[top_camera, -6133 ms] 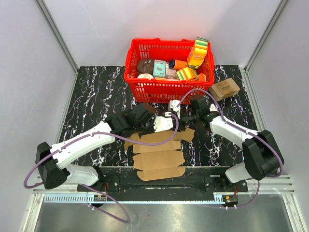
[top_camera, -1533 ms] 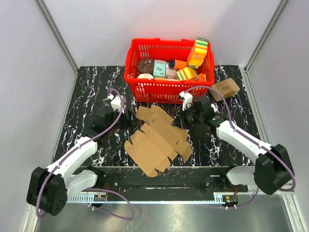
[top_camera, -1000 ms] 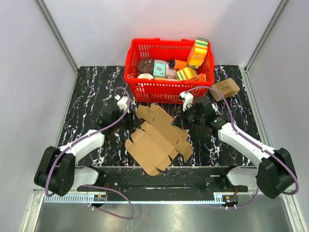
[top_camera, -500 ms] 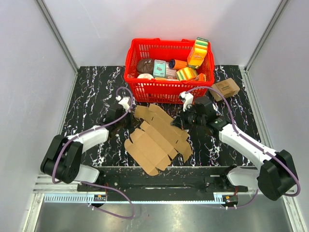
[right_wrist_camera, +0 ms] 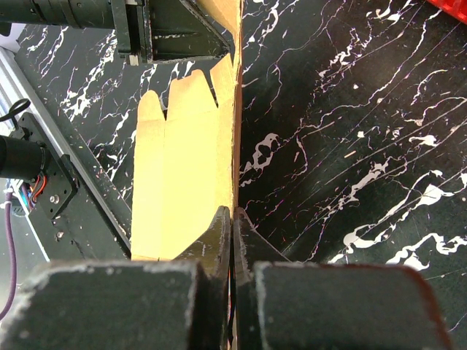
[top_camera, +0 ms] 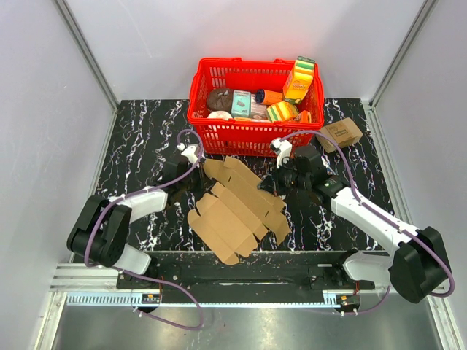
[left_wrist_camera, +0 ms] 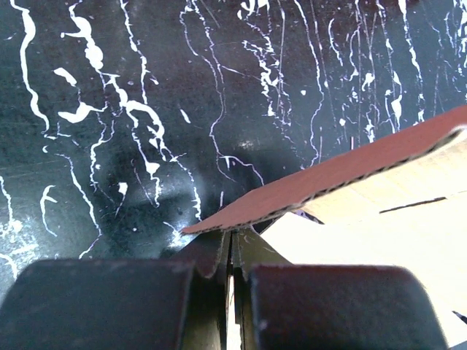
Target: Fold the paper box
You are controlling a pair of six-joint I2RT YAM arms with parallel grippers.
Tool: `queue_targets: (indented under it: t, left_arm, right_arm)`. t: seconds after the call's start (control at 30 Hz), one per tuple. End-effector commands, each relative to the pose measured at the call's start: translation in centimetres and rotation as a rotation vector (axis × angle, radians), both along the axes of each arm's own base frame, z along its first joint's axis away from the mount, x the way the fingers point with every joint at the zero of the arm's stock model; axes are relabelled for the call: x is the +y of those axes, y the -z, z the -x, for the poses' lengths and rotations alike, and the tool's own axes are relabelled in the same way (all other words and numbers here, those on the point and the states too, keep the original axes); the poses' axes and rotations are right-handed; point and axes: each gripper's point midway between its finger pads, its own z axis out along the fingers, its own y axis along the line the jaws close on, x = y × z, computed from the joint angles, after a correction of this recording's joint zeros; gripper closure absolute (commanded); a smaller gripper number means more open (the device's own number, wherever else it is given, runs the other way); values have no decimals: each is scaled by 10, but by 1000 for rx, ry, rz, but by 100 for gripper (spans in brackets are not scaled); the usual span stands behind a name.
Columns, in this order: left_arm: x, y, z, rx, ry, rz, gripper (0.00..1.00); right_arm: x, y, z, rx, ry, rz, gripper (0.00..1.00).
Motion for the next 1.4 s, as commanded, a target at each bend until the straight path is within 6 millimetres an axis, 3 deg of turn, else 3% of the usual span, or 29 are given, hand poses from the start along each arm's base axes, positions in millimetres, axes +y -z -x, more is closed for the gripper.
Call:
queue_targets:
  t: [0.0, 0.83, 1.37]
  left_arm:
    - [-16, -24, -13, -81, 54, 77, 100]
    - [-43, -20, 16, -51, 250, 117, 100]
    - [-50, -14, 31, -38, 274, 103, 100]
  right_arm:
    - [9, -13, 0, -33, -23, -39, 100]
    - [7, 3, -8, 0, 30, -8, 100]
    - [5, 9, -13, -32, 49, 39, 100]
